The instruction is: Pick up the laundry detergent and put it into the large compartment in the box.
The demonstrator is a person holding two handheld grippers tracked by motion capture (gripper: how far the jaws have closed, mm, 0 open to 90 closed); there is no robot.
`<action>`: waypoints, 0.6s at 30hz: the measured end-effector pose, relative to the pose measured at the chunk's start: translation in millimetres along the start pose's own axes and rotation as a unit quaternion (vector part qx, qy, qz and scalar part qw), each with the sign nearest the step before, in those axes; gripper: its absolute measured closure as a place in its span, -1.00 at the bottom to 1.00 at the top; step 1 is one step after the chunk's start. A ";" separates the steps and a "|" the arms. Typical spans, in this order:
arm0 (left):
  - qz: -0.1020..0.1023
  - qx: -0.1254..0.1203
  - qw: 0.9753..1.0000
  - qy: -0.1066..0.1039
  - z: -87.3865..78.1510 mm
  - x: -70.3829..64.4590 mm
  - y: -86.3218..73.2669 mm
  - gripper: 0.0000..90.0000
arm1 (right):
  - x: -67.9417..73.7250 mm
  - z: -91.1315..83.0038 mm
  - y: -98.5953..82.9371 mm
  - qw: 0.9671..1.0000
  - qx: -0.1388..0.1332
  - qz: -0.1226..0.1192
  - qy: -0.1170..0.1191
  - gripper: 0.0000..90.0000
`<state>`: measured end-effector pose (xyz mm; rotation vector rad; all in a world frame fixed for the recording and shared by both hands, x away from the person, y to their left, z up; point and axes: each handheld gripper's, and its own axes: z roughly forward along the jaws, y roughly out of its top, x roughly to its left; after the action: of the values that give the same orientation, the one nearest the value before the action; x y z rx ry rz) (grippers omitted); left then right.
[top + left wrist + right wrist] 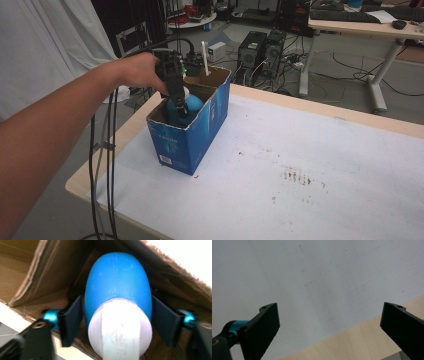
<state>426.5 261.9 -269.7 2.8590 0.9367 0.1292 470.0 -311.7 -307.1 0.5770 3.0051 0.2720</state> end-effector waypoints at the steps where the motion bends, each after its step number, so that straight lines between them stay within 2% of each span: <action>1: -0.002 -0.003 1.000 -0.002 -1.8 -0.1 0.8 -0.43 | 0.3 -0.5 0.0 1.000 0.001 0.002 0.000 -0.96; 9: -0.009 -0.013 1.000 0.001 -13.8 -0.4 2.7 -0.43 | 1.2 -2.2 -1.6 1.000 -0.001 0.002 -0.001 -0.96; 18: -0.017 -0.037 0.999 0.005 -39.1 -3.5 5.6 -0.43 | 3.0 -6.9 -3.6 1.000 -0.008 0.006 -0.003 -0.97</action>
<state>422.2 259.2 -230.4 2.7764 0.9604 0.1716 465.2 -315.0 -301.1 0.5933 2.9911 0.2946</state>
